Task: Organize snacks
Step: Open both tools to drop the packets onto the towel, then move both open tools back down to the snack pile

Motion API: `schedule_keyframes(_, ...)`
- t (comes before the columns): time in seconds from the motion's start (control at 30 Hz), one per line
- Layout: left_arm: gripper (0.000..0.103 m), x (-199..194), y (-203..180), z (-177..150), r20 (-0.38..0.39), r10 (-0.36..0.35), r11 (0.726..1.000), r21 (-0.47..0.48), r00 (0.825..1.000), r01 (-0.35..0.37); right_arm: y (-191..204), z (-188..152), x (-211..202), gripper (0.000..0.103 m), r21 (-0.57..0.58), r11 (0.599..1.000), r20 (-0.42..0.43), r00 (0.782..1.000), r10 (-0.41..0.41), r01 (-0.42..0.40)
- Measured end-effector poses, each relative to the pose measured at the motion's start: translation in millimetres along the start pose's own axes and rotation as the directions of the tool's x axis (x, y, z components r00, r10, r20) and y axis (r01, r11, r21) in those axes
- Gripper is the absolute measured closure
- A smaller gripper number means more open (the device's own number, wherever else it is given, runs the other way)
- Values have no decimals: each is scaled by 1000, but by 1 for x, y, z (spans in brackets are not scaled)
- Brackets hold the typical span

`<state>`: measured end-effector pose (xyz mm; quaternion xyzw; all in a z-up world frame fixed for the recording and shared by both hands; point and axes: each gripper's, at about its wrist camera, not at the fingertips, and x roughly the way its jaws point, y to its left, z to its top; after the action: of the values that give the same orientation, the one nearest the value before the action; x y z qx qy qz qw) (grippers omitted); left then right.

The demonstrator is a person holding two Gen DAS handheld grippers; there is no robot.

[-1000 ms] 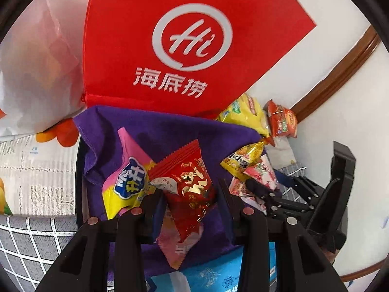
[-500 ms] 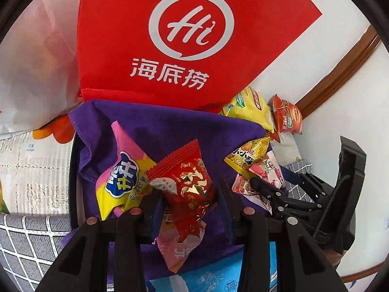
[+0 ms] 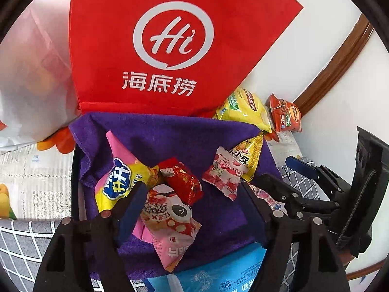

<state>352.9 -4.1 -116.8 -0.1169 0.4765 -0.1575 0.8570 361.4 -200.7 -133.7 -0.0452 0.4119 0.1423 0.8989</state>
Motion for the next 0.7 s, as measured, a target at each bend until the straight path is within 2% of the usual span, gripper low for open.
schedule_keyframes(0.3,28,-19,-1,0,13,13,1000,1,1000,-13,3,4,-17,26,34,999,36,999,-3,2)
schedule_keyframes(0.57,28,-36,-13,-3,17,21,999,42,1000,-21,10,-7,-37,25,50,995,21,996,-92,91)
schedule_keyframes(0.7,28,-55,-20,-5,44,6,998,68,999,-9,11,-23,-60,25,57,991,44,991,-125,122)
